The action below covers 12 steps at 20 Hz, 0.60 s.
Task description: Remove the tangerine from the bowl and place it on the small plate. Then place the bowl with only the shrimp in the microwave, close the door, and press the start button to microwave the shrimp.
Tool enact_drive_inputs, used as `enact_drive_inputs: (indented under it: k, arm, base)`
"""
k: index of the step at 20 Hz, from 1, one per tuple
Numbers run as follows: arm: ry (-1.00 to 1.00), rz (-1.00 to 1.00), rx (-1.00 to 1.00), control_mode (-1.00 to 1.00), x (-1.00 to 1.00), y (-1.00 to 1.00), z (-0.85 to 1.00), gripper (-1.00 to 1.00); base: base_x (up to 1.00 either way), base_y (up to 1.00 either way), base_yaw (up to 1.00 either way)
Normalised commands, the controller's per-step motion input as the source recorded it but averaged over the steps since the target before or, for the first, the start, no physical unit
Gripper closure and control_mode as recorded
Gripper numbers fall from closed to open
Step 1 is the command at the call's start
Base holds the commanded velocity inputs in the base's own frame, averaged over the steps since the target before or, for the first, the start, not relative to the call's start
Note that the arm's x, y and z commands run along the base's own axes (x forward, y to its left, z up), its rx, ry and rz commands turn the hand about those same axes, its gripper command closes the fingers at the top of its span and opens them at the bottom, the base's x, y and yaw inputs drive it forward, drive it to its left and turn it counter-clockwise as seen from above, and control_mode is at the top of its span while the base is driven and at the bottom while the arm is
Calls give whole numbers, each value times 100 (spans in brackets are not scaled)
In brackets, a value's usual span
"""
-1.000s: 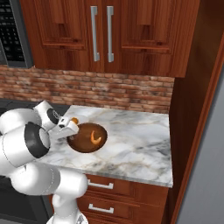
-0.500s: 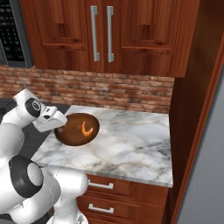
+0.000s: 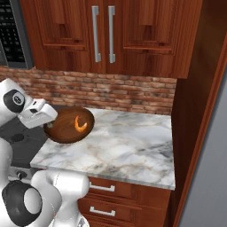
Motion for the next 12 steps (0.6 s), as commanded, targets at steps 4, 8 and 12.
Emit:
enact_drive_inputs:
  k: [4, 8, 12]
  arm:
    - [0, 0, 0, -100, -73, 0, 52, 100]
    - [0, 0, 0, -100, -74, -4, 49, 100]
    - [0, 0, 0, -100, -54, -13, 39, 100]
  base:
    - [0, 0, 0]
    - [0, 0, 0]
    - [0, 0, 0]
